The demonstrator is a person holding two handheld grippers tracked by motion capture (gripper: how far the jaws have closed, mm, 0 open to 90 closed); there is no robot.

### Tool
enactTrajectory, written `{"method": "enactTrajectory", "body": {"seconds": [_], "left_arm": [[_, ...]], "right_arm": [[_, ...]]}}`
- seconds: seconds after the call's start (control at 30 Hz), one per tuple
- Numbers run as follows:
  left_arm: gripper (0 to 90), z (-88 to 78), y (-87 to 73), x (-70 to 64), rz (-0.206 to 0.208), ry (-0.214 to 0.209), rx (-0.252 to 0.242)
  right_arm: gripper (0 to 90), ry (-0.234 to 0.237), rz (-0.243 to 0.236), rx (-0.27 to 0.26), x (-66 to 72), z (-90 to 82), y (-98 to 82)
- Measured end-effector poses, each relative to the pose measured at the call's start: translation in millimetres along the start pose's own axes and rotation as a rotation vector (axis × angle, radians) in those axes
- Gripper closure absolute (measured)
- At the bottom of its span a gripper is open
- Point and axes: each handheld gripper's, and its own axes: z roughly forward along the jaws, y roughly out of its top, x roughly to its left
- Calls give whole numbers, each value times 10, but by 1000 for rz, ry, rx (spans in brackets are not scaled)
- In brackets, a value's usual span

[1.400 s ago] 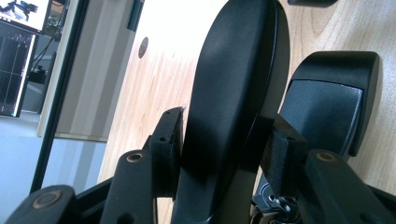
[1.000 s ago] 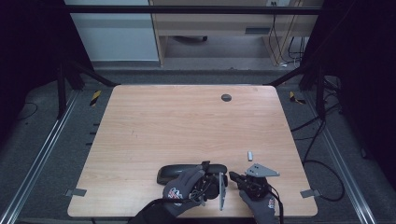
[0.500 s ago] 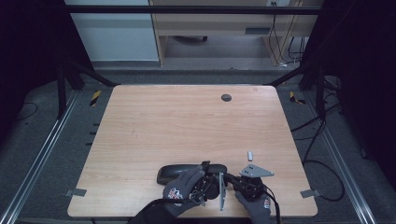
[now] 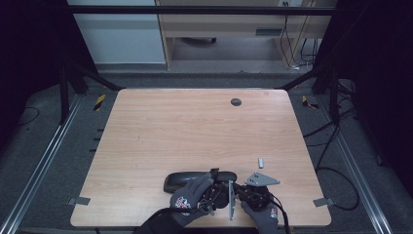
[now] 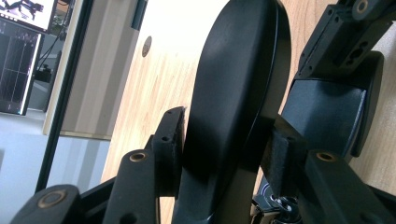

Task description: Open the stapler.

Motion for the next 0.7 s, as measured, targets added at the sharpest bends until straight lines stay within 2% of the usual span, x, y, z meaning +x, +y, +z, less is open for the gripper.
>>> {"method": "enactTrajectory", "body": {"seconds": [0.7], "left_arm": [[548,-3,0,-9,-1,7,-1]], "right_arm": [[900,11,-3,-6,29,31,5]]}}
